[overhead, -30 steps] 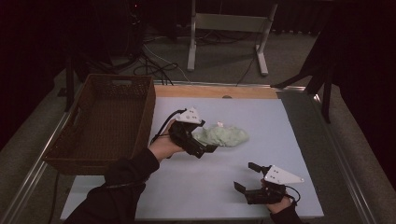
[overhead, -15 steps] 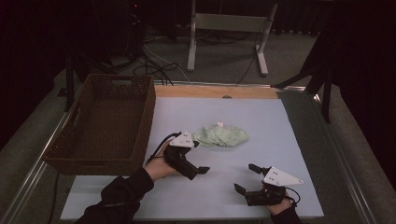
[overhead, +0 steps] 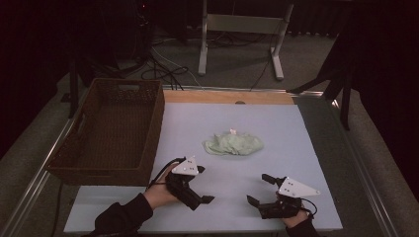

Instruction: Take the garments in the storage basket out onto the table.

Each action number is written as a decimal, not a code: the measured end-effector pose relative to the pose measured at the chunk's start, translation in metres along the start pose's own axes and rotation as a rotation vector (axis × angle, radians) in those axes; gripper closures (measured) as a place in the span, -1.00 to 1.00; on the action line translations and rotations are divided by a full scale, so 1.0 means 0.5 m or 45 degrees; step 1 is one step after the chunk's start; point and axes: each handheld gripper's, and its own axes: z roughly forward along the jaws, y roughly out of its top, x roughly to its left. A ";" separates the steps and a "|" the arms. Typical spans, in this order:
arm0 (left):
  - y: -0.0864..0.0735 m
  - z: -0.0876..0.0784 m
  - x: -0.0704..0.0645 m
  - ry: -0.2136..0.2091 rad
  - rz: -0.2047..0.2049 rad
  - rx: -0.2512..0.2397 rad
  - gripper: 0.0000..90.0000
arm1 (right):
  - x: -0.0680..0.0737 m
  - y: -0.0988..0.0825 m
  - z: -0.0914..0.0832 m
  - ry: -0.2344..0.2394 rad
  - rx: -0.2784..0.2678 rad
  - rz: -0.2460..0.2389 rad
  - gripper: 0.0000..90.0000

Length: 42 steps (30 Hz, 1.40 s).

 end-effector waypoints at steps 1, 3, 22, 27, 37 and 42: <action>-0.007 -0.001 -0.004 0.000 -0.002 -0.010 -1.00 | -0.001 0.000 0.000 0.003 -0.005 0.003 -0.79; -0.017 -0.001 -0.011 -0.002 -0.001 -0.008 -1.00 | 0.001 0.000 0.001 0.005 0.002 0.003 -0.79; -0.099 -0.052 -0.042 -0.028 0.004 0.041 -1.00 | 0.002 0.000 0.001 0.014 0.004 -0.005 -0.79; -0.117 -0.076 -0.046 -0.016 0.006 0.040 -1.00 | 0.003 0.000 0.002 0.013 0.005 -0.006 -0.79; -0.155 -0.125 -0.049 0.013 0.011 0.055 -1.00 | 0.002 0.000 0.002 0.011 0.005 -0.007 -0.79; -0.162 -0.130 -0.046 0.010 0.027 0.063 -1.00 | 0.002 0.000 0.003 0.010 0.010 -0.008 -0.79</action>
